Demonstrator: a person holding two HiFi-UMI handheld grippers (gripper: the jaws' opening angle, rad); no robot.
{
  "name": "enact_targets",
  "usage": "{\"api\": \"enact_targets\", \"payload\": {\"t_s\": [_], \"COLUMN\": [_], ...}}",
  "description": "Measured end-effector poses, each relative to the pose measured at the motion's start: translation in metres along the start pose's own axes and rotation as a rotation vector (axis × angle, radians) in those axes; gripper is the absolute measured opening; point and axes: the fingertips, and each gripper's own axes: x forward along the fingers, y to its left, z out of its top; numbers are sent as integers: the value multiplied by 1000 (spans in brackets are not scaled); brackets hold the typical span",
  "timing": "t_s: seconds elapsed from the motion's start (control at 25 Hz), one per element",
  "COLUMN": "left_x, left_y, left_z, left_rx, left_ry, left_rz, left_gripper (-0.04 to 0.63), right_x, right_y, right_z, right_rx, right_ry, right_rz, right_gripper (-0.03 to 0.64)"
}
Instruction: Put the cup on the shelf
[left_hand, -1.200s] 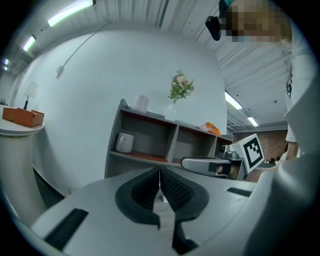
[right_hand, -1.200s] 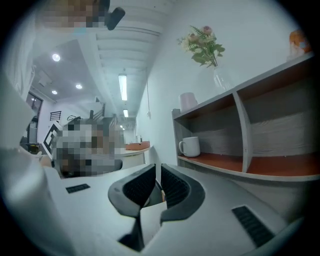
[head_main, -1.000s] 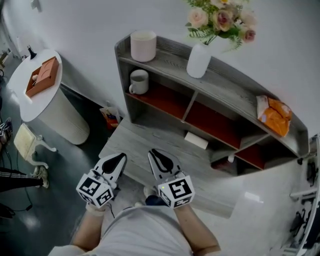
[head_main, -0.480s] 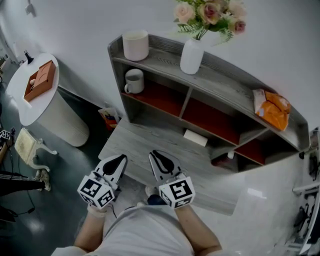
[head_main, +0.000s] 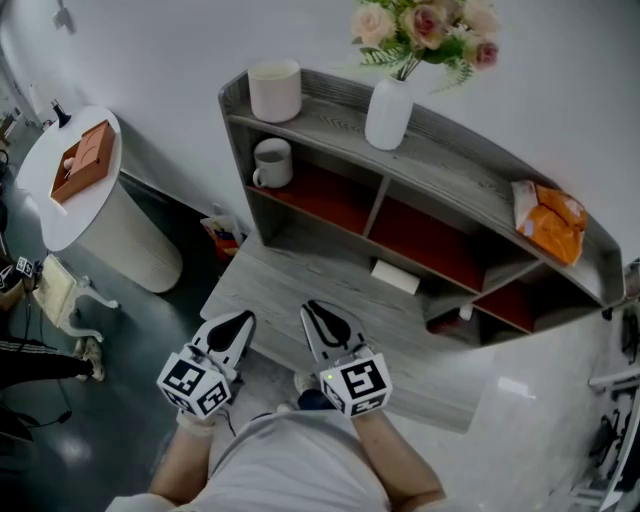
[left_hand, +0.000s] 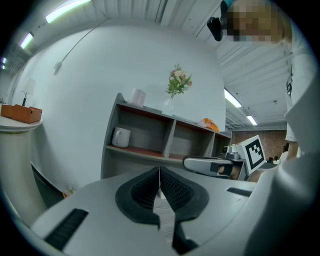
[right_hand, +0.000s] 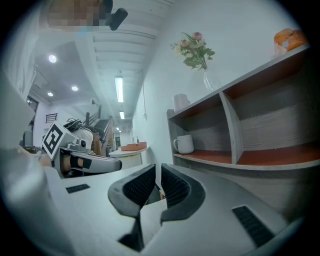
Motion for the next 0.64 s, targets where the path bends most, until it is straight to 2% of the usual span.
{"api": "enact_targets", "payload": {"t_s": [0.64], "left_x": [-4], "left_y": [8], "left_z": [-1], "left_rx": [-2], "left_ry": [4], "left_rz": [22], "left_gripper": [17], "right_x": [6], "right_y": [3], "right_z": [-7], "right_rx": [-16], "right_ry": [6], "right_rz": [26], "right_gripper": [44]}}
